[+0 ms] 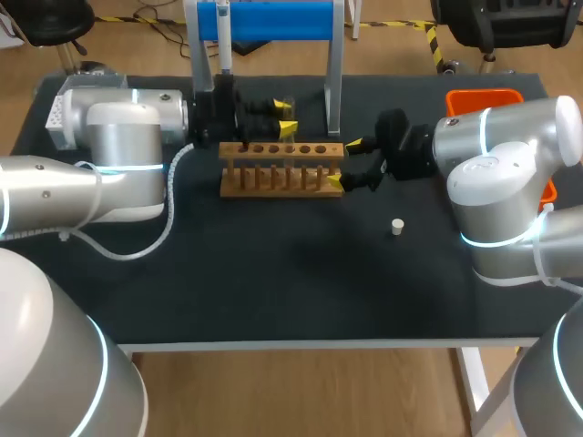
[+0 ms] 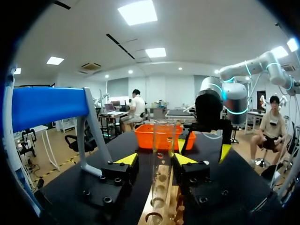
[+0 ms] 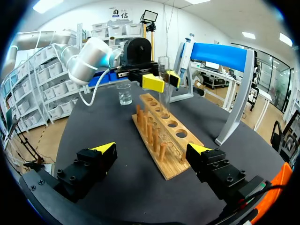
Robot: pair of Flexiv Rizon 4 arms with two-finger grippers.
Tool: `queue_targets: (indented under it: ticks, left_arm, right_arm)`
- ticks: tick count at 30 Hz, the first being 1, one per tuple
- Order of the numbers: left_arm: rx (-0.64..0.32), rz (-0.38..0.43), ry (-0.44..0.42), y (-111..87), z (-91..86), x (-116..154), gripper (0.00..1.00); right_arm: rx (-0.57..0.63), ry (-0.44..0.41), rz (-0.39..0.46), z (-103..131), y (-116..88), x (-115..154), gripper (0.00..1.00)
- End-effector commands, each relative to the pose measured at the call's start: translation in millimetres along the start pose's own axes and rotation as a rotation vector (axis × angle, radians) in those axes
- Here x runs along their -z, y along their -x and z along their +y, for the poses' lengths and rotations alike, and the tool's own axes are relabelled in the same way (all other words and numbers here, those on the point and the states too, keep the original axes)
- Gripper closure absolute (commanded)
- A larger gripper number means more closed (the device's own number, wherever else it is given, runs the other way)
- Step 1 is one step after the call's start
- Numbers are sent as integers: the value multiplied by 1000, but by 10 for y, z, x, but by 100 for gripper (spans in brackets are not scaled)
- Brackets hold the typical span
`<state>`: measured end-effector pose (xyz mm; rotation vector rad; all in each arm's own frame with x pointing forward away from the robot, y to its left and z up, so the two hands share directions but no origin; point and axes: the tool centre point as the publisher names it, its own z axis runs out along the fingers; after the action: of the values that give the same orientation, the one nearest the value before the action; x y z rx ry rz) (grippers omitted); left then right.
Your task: Invert the test tube, pick up the pipette, mount the tip to pipette, aspirate from beaker and dispense into the tube, eject the tip, return the pipette, and cap with the stopper.
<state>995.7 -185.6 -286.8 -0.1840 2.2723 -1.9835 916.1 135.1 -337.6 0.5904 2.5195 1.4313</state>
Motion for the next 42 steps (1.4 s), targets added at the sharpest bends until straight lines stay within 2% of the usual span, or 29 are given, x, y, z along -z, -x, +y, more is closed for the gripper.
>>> queue_targets:
  ticks: [1,9,16,22,25,26,42]
  left_arm:
    - [0,-2,5,-20,-30,21,0]
    - [-3,-17,41,-65,-160,216,0]
    - [18,-97,69,-148,-223,671,0]
    - [47,-277,103,-251,-113,1284,0]
    - [74,-402,112,-326,-13,1610,0]
    - [82,-445,87,-359,14,1701,0]
    - [82,-445,87,-359,14,1701,0]
  right_arm:
    - [0,-2,1,2,2,8,0]
    - [0,-2,1,2,2,8,0]
    - [0,-2,1,2,2,8,0]
    - [0,-2,1,2,2,8,0]
    - [0,-2,1,2,2,8,0]
    - [0,-2,1,2,2,8,0]
    - [0,-2,1,2,2,8,0]
